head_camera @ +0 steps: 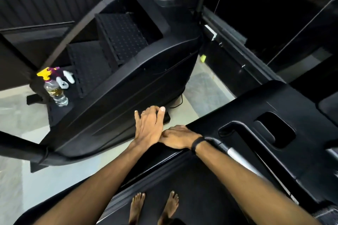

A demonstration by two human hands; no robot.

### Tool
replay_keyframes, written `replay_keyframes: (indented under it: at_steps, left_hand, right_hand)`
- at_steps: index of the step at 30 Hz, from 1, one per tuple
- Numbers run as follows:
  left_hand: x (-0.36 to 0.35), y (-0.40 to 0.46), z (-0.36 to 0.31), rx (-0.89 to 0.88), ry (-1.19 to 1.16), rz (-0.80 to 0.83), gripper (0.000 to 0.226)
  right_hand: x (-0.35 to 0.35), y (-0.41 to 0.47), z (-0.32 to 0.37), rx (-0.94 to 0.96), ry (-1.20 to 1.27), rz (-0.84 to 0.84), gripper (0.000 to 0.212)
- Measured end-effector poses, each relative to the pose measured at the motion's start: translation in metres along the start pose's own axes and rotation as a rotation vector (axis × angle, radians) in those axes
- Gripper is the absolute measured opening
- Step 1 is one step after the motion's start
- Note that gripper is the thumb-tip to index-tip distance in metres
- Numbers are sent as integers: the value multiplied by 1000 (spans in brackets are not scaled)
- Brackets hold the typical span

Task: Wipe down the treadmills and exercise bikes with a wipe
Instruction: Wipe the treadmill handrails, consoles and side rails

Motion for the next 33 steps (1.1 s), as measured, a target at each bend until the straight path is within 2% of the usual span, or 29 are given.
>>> replay_keyframes:
  at_steps: [2,5,7,10,13,16,20,22,24,26,30,33]
  left_hand:
    - [0,1,0,-9,-8,7,49]
    - [-4,-3,-2,-31,-10,30,48]
    - [-9,-8,-5,-63,-7,65,51]
    - [-16,-18,-10,-117,-1,118,50]
    - [-13,-23,-11,-151,-28,147,48]
    - [-2,-23,-5,-214,-2,163,55]
    - [9,-24,-1,-243,47,164,79]
    - [16,-29,-3,-266,54,143,79]
    - [24,-38,-1,-268,54,115,76]
    - [32,-49,7,-254,75,95,69]
    - [43,-79,26,-240,170,119,61]
    - [40,-112,42,-272,296,235,74]
  right_hand:
    - [12,-13,-38,-26,0,-91,55]
    - [32,-28,-119,-217,-52,-257,63]
    - [33,-34,-138,-296,-97,-326,67]
    - [20,-34,-81,-238,-132,-373,74]
    - [-16,-25,12,-78,-132,-414,58]
    - [-42,-19,58,-13,-138,-465,63]
    - [-30,-35,40,6,-86,-484,67]
    - [-12,-43,-12,-132,0,-532,61]
    - [-3,-50,-62,-284,43,-507,67]
    - [-1,-54,-85,-363,57,-466,70]
    - [-5,-57,-65,-399,21,-511,72]
    - [-18,-57,-32,-337,0,-536,72]
Point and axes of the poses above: each hand's wrist, its own y-axis towards the middle knuckle, its own x-axis out of the back of the hand, z = x × y, the point moved 10 cm from there along y, towards the middle knuckle, and after that the axes turned 4 degrees about y, right-handed, at the moved point
